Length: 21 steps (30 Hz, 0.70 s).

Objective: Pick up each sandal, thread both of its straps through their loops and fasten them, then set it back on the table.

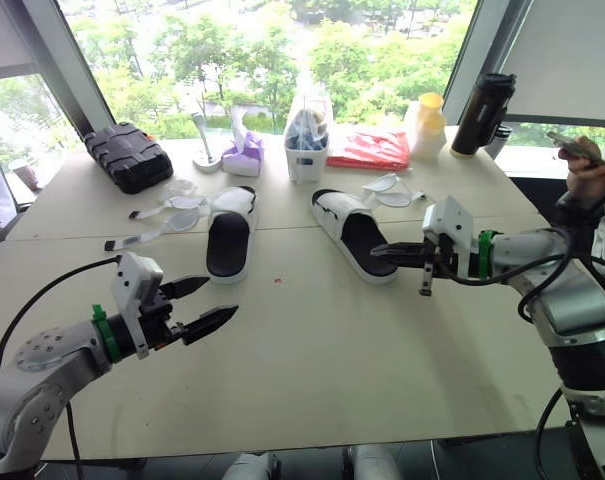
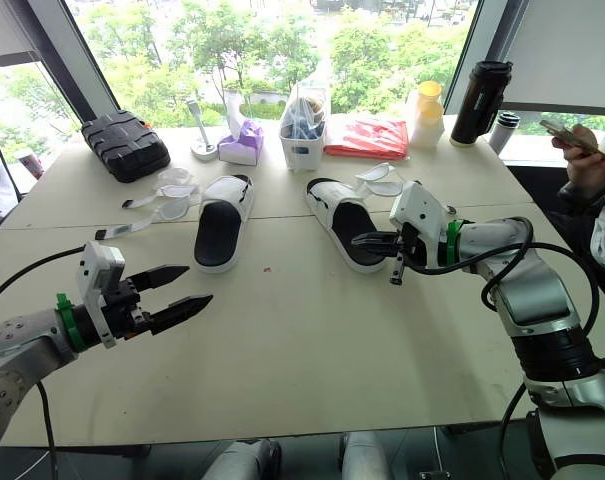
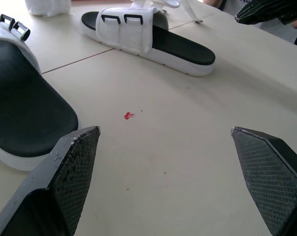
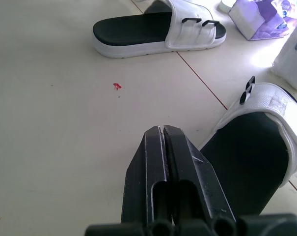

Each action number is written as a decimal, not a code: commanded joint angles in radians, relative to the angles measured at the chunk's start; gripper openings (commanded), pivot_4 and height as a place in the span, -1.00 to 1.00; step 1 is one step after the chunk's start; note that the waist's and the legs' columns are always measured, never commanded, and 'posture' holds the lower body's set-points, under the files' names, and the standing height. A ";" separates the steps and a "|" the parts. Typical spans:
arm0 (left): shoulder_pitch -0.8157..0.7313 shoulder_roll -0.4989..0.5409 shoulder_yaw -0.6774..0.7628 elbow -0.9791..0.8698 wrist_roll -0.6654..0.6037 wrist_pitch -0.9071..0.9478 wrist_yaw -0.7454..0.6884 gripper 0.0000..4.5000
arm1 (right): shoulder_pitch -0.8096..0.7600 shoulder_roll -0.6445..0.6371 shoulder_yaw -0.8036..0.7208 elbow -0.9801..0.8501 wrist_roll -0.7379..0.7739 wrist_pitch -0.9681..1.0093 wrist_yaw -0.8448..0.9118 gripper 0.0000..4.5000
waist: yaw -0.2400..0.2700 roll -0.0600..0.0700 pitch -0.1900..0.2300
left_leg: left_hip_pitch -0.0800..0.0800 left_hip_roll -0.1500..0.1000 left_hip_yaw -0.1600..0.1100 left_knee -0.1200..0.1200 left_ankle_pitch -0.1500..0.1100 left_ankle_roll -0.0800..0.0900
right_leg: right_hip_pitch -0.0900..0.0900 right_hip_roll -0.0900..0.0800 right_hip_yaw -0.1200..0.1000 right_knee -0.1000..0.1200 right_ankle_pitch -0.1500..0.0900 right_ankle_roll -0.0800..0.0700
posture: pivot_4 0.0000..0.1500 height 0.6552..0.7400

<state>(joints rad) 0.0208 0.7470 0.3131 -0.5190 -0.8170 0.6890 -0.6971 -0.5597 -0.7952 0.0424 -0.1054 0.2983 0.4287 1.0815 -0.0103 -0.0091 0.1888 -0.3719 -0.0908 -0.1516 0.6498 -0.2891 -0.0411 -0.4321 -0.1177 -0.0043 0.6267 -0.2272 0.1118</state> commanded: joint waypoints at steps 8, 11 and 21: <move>-0.015 0.009 0.033 -0.030 -0.051 0.025 0.003 0.97 | -0.019 -0.001 -0.014 -0.030 0.007 -0.009 -0.005 -1.00 | 0.000 0.000 0.000 | 0.000 0.000 0.000 0.000 0.000 0.000 | 0.000 0.000 0.000 0.000 0.000 0.000 | 1.00 1.00; -0.014 0.009 0.029 -0.032 -0.048 0.023 0.006 0.97 | -0.021 0.001 -0.014 -0.028 0.005 -0.012 -0.009 -1.00 | 0.000 0.000 0.000 | 0.000 0.000 0.000 0.000 0.000 0.000 | 0.000 0.000 0.000 0.000 0.000 0.000 | 1.00 1.00; -0.017 0.004 0.026 -0.029 -0.047 0.020 0.011 0.97 | -0.030 0.010 -0.015 -0.024 -0.002 -0.027 -0.028 -1.00 | 0.000 0.000 0.000 | 0.000 0.000 0.000 0.000 0.000 0.000 | 0.000 0.000 0.000 0.000 0.000 0.000 | 1.00 1.00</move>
<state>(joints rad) 0.0113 0.7465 0.3175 -0.5205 -0.8547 0.7166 -0.6884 -0.5599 -0.7893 0.0433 -0.1053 0.2963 0.4197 1.0604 -0.0104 -0.0091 0.1888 -0.3719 -0.0908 -0.1516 0.6498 -0.2891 -0.0411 -0.4321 -0.1177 -0.0043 0.6267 -0.2272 0.1118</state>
